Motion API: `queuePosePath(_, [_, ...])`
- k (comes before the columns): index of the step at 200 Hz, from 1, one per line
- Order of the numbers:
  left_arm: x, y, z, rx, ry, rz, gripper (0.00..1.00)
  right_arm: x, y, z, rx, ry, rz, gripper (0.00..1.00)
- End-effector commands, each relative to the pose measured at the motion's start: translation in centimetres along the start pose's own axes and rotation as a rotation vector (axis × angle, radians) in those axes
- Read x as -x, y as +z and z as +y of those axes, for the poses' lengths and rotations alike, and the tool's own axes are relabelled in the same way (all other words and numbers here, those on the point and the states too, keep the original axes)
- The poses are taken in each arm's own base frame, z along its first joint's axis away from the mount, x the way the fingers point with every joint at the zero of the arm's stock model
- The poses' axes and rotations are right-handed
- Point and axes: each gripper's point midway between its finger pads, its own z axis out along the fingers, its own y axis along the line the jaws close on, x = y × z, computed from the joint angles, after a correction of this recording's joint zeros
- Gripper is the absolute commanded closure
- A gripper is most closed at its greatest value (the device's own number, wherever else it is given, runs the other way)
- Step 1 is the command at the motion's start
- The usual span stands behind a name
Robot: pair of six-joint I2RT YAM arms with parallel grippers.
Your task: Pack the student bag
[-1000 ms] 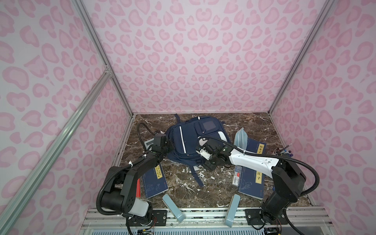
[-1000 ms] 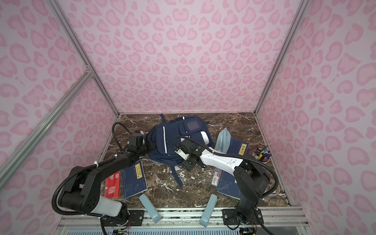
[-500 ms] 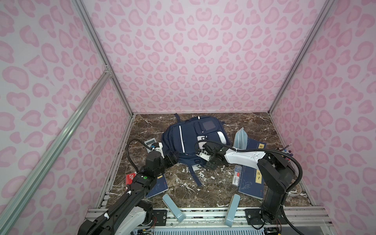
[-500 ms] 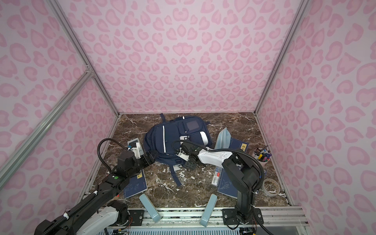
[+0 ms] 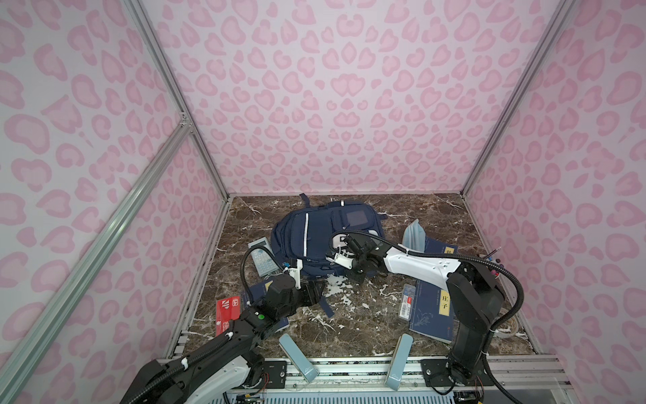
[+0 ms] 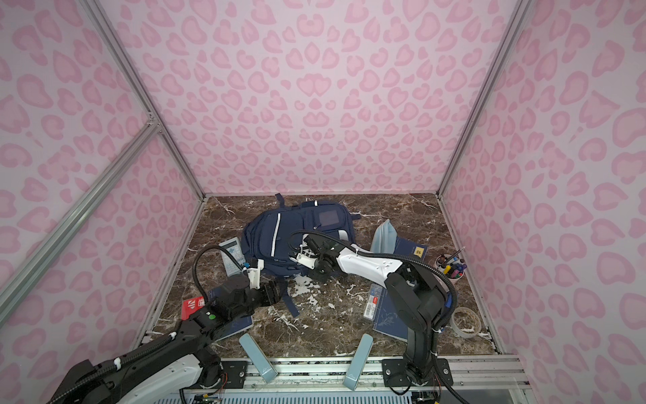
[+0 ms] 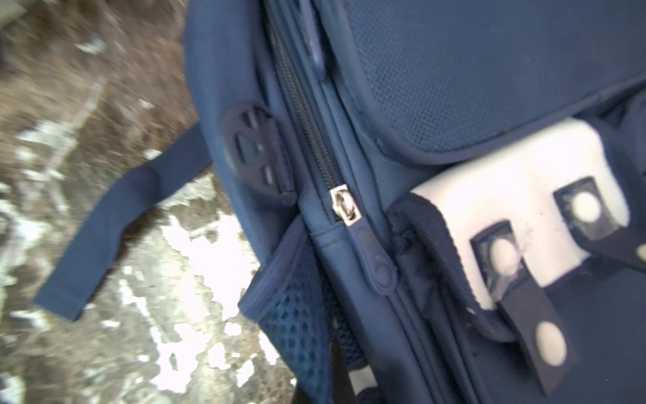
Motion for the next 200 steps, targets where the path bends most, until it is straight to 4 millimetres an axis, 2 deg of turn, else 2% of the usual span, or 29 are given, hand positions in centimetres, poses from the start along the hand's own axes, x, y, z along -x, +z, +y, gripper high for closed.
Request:
queuePosePath(1, [2.5,1.2,-1.8,0.011,0.116,-0.132,0.43,0.5,-0.5,1.3,0.076,0.024,-0.037,1.0])
queuePosePath(19, [2.1,2.6,-1.1,0.12,0.167,-0.147,0.47,0.6,-0.6,1.5,0.098,0.035,-0.043,1.0])
queuePosePath(31, [1.9,3.1,-0.5,0.157,0.179,-0.16,0.57,0.5,-0.7,1.5,0.107,0.044,-0.05,1.0])
queuePosePath(38, [1.9,3.1,-0.2,0.167,0.183,-0.172,0.59,0.4,-0.8,1.5,0.113,0.054,-0.056,1.0])
queuePosePath(58, [1.8,3.1,0.8,0.191,0.193,-0.203,0.56,0.2,-1.0,1.4,0.156,0.092,-0.06,1.0])
queuePosePath(89, [1.0,4.9,-0.5,0.129,0.237,-0.167,0.52,0.7,-1.2,2.0,0.198,0.102,-0.079,1.0])
queuePosePath(113, [0.9,5.5,0.2,0.153,0.236,-0.192,0.56,0.9,-1.3,2.2,0.209,0.104,-0.091,1.0])
queuePosePath(133, [0.5,5.9,-0.2,0.12,0.24,-0.198,0.57,0.7,-1.0,2.2,0.21,0.108,-0.08,1.0])
queuePosePath(147, [0.1,6.7,0.7,0.182,0.235,-0.169,0.57,0.7,-0.9,2.2,0.21,0.11,-0.076,1.0])
queuePosePath(152, [0.0,6.9,1.0,0.195,0.233,-0.167,0.62,0.7,-0.9,2.2,0.209,0.109,-0.076,1.0])
queuePosePath(157, [-0.1,6.9,1.2,0.195,0.232,-0.17,0.73,0.7,-1.0,2.1,0.207,0.11,-0.077,1.0])
queuePosePath(163, [-0.2,6.9,1.4,0.198,0.226,-0.178,0.8,0.6,-1.0,2.1,0.208,0.111,-0.075,1.0])
queuePosePath(200, [0.1,6.9,1.8,0.224,0.232,-0.185,0.83,0.6,-1.0,2.1,0.212,0.116,-0.08,1.0])
